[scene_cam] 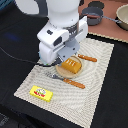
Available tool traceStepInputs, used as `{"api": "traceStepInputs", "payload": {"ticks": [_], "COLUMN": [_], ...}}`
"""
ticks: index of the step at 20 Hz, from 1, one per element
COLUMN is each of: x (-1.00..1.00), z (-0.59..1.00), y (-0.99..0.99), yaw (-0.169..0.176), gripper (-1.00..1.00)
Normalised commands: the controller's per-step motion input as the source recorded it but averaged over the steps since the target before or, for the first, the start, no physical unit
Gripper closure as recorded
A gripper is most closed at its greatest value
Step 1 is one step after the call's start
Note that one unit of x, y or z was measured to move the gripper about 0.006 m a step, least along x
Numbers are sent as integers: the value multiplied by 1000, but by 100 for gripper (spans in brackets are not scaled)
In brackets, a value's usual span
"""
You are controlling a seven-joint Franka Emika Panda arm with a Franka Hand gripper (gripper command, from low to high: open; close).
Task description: Interact with the objects in diverse but meaningful ways.
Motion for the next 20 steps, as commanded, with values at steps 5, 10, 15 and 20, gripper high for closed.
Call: {"api": "traceStepInputs", "payload": {"ticks": [5,10,15,20], "x": [51,0,0,0], "z": [-168,-181,-153,-115], "y": [75,0,0,0], "yaw": [56,35,26,12], "gripper": [-100,-100,-100,-100]}}
